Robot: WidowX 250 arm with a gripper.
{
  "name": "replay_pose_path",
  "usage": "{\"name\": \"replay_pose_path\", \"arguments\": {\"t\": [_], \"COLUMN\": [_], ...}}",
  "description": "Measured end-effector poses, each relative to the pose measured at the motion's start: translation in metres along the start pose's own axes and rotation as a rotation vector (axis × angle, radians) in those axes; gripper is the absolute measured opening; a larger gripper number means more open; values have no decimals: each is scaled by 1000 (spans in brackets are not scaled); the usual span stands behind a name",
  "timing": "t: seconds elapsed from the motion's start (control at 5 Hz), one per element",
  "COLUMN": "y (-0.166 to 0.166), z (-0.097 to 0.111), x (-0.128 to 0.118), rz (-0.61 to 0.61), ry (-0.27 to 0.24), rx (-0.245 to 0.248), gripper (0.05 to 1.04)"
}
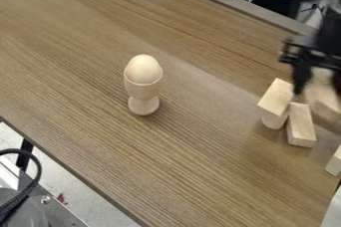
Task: Move the block to the left
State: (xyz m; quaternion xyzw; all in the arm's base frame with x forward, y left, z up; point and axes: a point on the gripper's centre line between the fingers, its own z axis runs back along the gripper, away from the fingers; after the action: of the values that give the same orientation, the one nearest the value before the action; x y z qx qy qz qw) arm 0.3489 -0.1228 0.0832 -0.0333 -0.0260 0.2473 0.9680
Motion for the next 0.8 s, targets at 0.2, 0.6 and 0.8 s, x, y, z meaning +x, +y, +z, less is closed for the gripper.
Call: {"name": "replay_pose_path", "arguments": {"t": [0.2, 0.6, 0.8], "y": [41, 78, 82], "z": [-12, -26, -37], "x": [18, 65, 88], "rz": [53, -13, -85], "ry": [75, 156, 114], "rx": [-59, -123, -111], "gripper": [606, 606, 606]}}
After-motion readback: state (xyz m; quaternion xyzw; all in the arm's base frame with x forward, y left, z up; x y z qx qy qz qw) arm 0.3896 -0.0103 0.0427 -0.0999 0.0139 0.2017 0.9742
